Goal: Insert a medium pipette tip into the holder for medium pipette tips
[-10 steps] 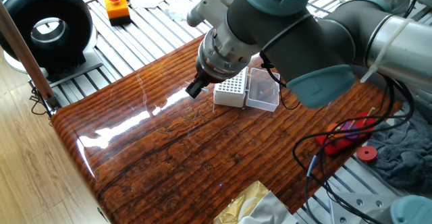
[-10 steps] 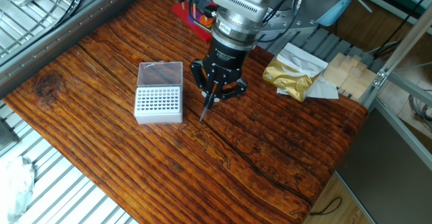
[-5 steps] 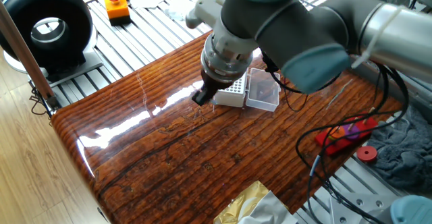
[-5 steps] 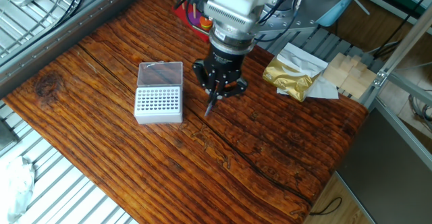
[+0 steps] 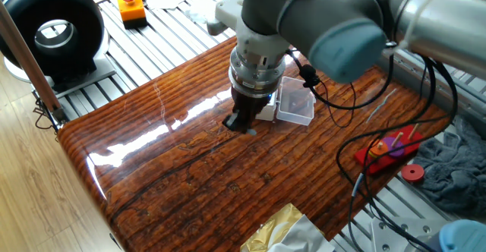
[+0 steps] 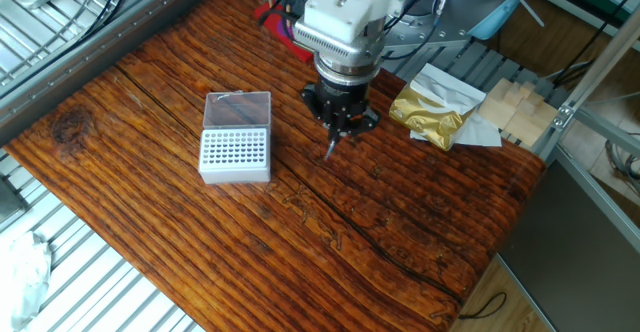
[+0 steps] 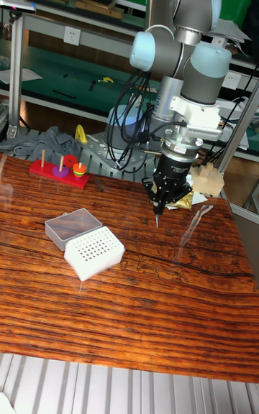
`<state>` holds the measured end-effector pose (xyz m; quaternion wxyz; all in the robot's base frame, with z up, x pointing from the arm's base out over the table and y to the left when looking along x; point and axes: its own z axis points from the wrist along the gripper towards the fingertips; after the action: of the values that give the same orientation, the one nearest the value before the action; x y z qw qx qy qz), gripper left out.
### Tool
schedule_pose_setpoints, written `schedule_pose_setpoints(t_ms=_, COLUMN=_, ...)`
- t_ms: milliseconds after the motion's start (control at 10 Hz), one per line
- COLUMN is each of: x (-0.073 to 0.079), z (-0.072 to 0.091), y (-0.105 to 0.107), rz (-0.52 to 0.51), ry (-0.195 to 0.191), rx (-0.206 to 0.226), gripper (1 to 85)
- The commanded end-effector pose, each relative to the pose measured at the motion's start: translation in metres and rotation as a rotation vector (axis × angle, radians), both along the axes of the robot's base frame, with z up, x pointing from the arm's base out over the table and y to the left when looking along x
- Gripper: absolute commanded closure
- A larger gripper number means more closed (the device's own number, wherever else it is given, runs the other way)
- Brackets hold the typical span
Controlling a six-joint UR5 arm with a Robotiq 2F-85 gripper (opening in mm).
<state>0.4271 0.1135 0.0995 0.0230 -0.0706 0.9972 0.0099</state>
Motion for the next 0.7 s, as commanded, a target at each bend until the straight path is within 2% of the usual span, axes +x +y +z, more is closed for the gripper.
schedule_pose_setpoints(t_ms=0, x=-0.019, z=0.003, y=0.016, rz=-0.051, ry=0.09, rx=0.047, gripper=84.7)
schedule_pose_setpoints(t_ms=100, x=-0.026, z=0.004, y=0.026, rz=-0.063, ry=0.123, rx=0.081, gripper=84.7)
schedule_pose_setpoints(t_ms=400, x=-0.029, z=0.002, y=0.027, rz=-0.055, ry=0.148, rx=0.088, gripper=84.7)
schedule_pose_setpoints(t_ms=500, x=-0.036, z=0.002, y=0.03, rz=-0.056, ry=0.177, rx=0.096, gripper=84.7)
schedule_pose_setpoints(t_ms=600, x=-0.046, z=0.006, y=0.041, rz=-0.077, ry=0.221, rx=0.14, gripper=84.7)
